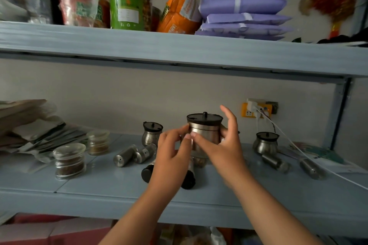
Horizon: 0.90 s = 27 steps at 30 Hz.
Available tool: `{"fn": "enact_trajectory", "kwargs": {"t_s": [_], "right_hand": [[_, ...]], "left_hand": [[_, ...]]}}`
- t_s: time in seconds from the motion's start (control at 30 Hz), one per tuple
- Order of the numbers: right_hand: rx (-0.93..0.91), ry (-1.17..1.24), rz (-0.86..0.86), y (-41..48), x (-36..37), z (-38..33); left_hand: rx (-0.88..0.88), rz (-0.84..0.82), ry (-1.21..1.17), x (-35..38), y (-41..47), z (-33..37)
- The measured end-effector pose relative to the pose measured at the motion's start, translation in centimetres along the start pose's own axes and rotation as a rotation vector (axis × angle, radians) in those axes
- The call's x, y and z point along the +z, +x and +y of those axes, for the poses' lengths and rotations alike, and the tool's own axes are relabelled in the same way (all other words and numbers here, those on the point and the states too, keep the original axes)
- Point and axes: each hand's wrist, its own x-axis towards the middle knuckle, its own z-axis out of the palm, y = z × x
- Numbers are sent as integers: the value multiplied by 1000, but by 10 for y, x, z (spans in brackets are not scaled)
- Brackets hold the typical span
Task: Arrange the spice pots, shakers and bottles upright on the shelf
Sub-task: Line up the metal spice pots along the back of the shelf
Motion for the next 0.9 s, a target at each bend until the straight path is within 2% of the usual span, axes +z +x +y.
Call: {"fn": "enact_trajectory", "kwargs": {"t_s": [0.1,0.2,0.27,0.37,0.53,0.73,0.9], "right_hand": [[49,108,-44,0,-7,-9],[85,255,-108,2,-12,-17],[107,340,-156,4,-14,-20],[110,411,-200,6,-17,-23],[107,439,-181,9,-17,-22],[113,172,-73,2,-12,-19],[163,128,-219,-8,-5,-23]], "left_hand": [[-64,-83,-114,-5,0,-4],[-203,-227,-362,-10,2,-8],[-215,-343,-482,-12,4,-9],[-191,-386,-545,-12,4,-9],[-136,-226,-532,-2,-2,-2],[-68,100,-454,11,-10,13],[2,224,-269,13,-9,4]]}}
